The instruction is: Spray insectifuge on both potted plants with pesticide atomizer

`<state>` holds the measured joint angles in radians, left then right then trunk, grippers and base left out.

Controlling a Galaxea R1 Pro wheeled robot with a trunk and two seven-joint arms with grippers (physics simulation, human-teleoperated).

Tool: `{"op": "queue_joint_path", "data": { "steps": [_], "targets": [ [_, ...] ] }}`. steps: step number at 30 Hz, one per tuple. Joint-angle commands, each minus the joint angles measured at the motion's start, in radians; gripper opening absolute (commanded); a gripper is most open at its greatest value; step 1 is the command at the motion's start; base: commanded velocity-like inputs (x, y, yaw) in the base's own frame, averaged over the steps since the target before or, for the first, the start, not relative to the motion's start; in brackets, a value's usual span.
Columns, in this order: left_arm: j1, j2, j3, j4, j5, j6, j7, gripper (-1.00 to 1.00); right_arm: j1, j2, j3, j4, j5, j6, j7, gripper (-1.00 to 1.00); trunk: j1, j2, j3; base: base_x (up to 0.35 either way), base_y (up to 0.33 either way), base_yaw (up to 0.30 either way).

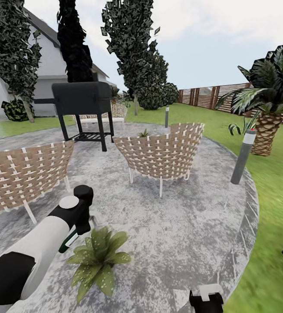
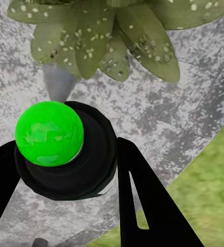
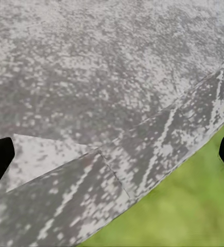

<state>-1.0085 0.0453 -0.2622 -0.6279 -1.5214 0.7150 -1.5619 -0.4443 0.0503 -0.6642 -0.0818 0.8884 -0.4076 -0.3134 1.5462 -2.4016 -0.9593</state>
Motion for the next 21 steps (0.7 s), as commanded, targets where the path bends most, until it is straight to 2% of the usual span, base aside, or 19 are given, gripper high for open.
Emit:
{"op": "queue_joint_path", "data": {
  "steps": [1,9,21],
  "targets": [
    [-0.001,0.001,-0.005,-0.001,-0.005,0.011,-0.009,-1.00,-0.001,0.000,-0.008,0.000,0.011,-0.002,-0.004,1.00,0.000,0.000,-0.001,0.119,-0.244,0.033],
    [-0.001,0.001,-0.005,-0.001,-0.005,0.011,-0.009,-1.00,-0.001,0.000,-0.008,0.000,0.011,-0.002,-0.004,1.00,0.000,0.000,-0.001,0.016,-0.269,0.030],
    [-0.001,0.001,-0.005,-0.001,-0.006,0.011,-0.009,-1.00,-0.001,-0.001,-0.008,0.000,0.011,-0.002,-0.004,1.00,0.000,0.000,-0.001,0.000,-0.251,0.246]
  ]
}}
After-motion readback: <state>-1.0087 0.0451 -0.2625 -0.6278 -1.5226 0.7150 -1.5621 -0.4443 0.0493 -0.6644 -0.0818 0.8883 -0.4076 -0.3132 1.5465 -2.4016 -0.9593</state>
